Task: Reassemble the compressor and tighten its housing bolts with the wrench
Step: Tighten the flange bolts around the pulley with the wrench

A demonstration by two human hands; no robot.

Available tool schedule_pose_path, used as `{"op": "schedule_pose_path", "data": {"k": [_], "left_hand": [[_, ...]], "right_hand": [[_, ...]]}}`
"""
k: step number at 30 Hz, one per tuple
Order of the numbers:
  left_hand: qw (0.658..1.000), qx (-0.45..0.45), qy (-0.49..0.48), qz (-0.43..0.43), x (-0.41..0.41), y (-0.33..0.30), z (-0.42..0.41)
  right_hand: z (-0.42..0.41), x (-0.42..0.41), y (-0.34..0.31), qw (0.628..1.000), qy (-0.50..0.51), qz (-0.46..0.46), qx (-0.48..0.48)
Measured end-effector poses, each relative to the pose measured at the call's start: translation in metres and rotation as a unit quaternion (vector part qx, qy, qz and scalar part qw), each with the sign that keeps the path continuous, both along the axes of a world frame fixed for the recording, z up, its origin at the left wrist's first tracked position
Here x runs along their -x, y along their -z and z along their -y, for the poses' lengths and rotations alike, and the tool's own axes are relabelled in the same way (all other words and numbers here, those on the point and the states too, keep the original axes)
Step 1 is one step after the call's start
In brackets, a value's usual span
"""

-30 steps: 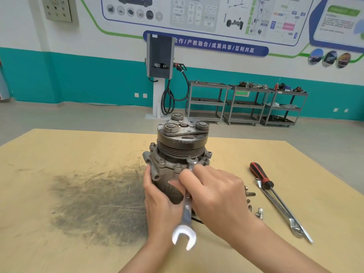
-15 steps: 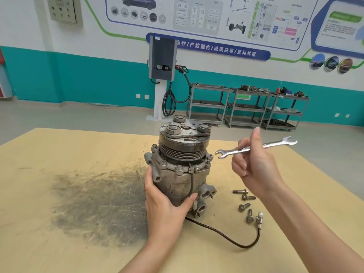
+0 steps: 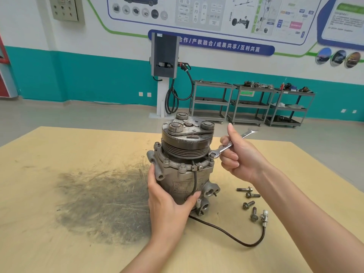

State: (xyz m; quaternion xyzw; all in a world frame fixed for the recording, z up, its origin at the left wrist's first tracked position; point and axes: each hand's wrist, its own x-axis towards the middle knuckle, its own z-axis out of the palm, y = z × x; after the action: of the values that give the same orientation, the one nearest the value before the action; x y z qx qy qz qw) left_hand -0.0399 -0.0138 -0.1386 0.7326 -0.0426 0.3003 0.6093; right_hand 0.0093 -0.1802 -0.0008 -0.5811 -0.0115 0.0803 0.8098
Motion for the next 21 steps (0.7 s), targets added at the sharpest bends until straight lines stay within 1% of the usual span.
{"op": "schedule_pose_path", "data": {"k": [3,6,7,8,9,10,12,14,15,16,17,18,19,20,21], "left_hand": [[1.000,0.003,0.001,-0.001,0.000,0.000,0.000],[1.000,0.000,-0.001,-0.002,0.000,-0.001,0.000],[1.000,-0.001,-0.002,-0.004,0.001,-0.001,0.000],[1.000,-0.002,-0.004,-0.006,0.000,-0.002,0.000],[1.000,-0.002,-0.006,-0.006,0.001,-0.002,0.000],[1.000,-0.003,-0.008,-0.005,0.001,-0.002,0.000],[1.000,-0.003,-0.009,0.000,0.000,-0.001,0.000],[1.000,-0.002,-0.007,0.003,0.000,0.000,0.000],[1.000,-0.001,-0.006,0.003,-0.001,0.000,0.001],[1.000,0.000,-0.007,0.004,0.000,0.000,0.001],[1.000,-0.001,-0.009,0.004,-0.001,0.001,0.001],[1.000,-0.001,-0.009,0.002,-0.001,0.002,0.000],[1.000,0.001,-0.007,-0.001,-0.002,0.002,0.000],[1.000,0.004,-0.002,-0.002,-0.004,0.003,0.000],[1.000,0.009,0.006,-0.003,-0.004,0.004,0.000]], "right_hand": [[-0.004,0.006,0.011,0.997,0.046,0.038,-0.050],[-0.015,0.018,0.027,0.978,0.140,0.118,-0.102],[-0.018,0.024,0.032,0.967,0.176,0.158,-0.097],[-0.022,0.031,0.036,0.955,0.206,0.199,-0.072],[-0.024,0.038,0.039,0.942,0.231,0.241,-0.022],[-0.026,0.046,0.042,0.923,0.251,0.287,0.048],[-0.028,0.059,0.046,0.862,0.272,0.383,0.191],[-0.028,0.067,0.045,0.796,0.273,0.457,0.288],[-0.028,0.069,0.041,0.753,0.272,0.494,0.339],[-0.029,0.071,0.037,0.698,0.278,0.525,0.400],[-0.030,0.072,0.033,0.632,0.294,0.545,0.466],[-0.031,0.074,0.030,0.565,0.310,0.554,0.528],[-0.034,0.074,0.026,0.506,0.324,0.551,0.580],[-0.038,0.075,0.023,0.460,0.333,0.540,0.621],[-0.043,0.075,0.020,0.431,0.338,0.528,0.649]]}}
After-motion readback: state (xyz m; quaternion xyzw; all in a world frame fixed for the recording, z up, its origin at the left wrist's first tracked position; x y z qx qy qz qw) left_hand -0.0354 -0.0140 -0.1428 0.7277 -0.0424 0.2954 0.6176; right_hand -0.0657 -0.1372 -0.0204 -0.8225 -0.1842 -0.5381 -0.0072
